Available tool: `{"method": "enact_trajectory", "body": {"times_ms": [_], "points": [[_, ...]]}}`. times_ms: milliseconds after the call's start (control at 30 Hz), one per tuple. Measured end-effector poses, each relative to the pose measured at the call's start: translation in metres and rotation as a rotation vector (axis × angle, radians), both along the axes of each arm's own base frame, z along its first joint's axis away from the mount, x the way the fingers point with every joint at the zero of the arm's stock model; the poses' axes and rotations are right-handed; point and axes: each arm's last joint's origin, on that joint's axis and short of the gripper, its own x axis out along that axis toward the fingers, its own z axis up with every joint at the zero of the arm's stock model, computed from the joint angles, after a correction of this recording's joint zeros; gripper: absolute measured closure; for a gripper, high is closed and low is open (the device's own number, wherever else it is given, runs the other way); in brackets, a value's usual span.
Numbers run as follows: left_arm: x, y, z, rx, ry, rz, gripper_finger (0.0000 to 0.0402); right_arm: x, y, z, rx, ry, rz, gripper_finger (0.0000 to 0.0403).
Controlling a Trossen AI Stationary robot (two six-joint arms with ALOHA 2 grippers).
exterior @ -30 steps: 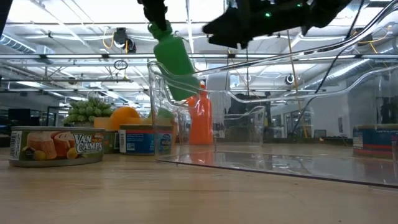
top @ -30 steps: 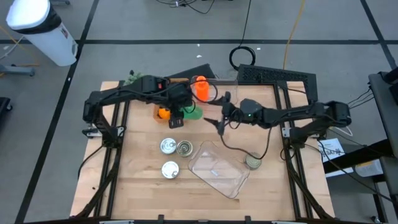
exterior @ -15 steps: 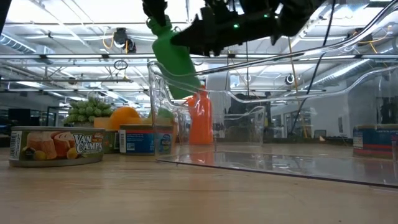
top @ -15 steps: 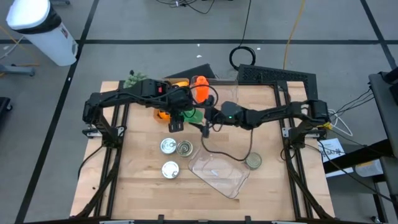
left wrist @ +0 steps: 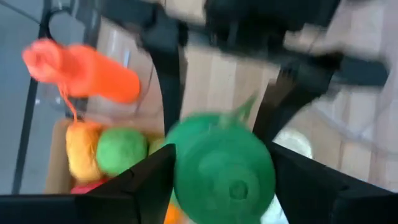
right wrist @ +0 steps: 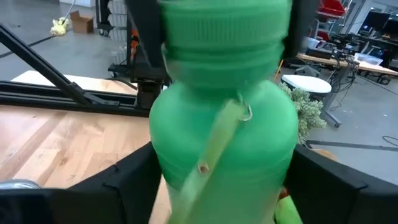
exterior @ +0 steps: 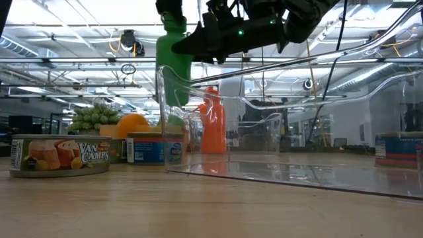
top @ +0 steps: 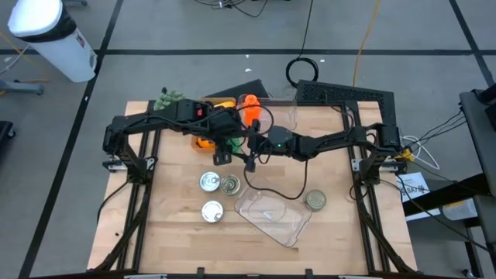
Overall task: Pick & Place Food Item
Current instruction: Put the green water bottle into the top transparent bin
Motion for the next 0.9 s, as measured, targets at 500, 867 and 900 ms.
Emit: {"method": "enact_trajectory", "body": {"times_ms": [500, 867, 900], "points": [[-0.061, -0.013, 0.071, -0.037, -0.339, -0.189, 0.0086, -0.016, -0.012, 0.012, -0.005, -0.017, -0.060, 0.0173], [-0.122, -0.017, 0.028, -0.002, -0.615, -0.180, 0.0084, -0.113, -0.070, 0.003, 0.034, -0.095, -0.447, 0.0177], [-0.125, -0.017, 0.021, -0.003, -0.642, -0.171, 0.0083, -0.119, -0.075, -0.001, 0.047, -0.099, -0.472, 0.0177]]}}
